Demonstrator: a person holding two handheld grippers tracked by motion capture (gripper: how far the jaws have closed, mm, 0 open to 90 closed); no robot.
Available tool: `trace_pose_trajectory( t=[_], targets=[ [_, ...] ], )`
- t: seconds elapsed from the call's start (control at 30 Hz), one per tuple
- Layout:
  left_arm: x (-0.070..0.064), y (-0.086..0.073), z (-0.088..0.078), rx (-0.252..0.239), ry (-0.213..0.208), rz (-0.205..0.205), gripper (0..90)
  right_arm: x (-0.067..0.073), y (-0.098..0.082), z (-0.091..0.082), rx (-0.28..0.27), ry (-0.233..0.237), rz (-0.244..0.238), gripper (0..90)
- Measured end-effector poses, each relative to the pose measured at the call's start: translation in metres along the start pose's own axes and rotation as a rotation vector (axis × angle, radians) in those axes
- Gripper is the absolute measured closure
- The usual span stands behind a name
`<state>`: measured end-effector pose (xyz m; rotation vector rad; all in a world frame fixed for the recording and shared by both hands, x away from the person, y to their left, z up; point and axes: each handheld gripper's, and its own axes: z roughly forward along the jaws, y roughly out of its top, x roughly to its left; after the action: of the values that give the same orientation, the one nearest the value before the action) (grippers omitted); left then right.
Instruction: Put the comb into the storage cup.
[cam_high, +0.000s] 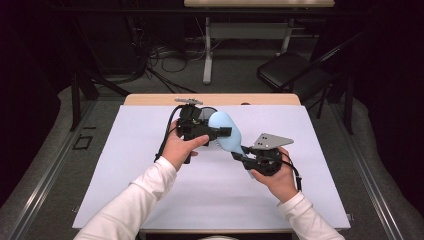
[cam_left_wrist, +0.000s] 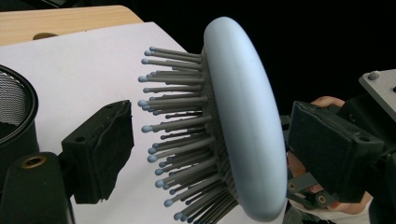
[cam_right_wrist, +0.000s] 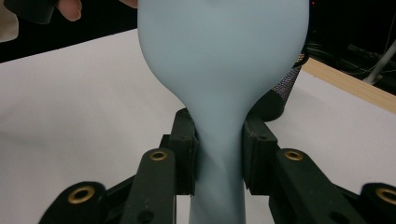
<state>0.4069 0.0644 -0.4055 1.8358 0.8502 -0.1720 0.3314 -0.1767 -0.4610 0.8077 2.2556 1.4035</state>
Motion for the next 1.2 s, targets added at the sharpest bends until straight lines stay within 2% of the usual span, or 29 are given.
trace_pose_trajectory(
  t=[0.3, 0.53, 0.7, 1.03, 1.2],
  targets=[
    [0.0012, 0.0004, 0.0027, 0.012, -0.013, -0.026, 15.8, 0.0011, -0.0005, 0.0014, 0.000, -0.001, -0.006, 69.7],
    [0.0026, 0.0009, 0.0028, -0.004, -0.039, -0.080, 18.7, 0.0010, -0.0010, 0.0014, -0.001, -0.009, -0.012, 69.7],
    [0.0023, 0.0013, 0.0003, -0.012, -0.022, -0.082, 23.6, 0.0012, -0.0013, 0.0018, 0.000, -0.012, -0.013, 69.7],
    [0.0025, 0.0010, -0.0011, -0.014, -0.059, -0.117, 31.7, 0.0019, -0.0018, 0.0025, -0.001, -0.015, -0.019, 69.7],
    [0.0041, 0.0016, -0.0029, -0.020, -0.055, -0.126, 33.2, 0.0019, -0.0024, 0.0029, 0.000, -0.015, -0.019, 69.7]
  ],
)
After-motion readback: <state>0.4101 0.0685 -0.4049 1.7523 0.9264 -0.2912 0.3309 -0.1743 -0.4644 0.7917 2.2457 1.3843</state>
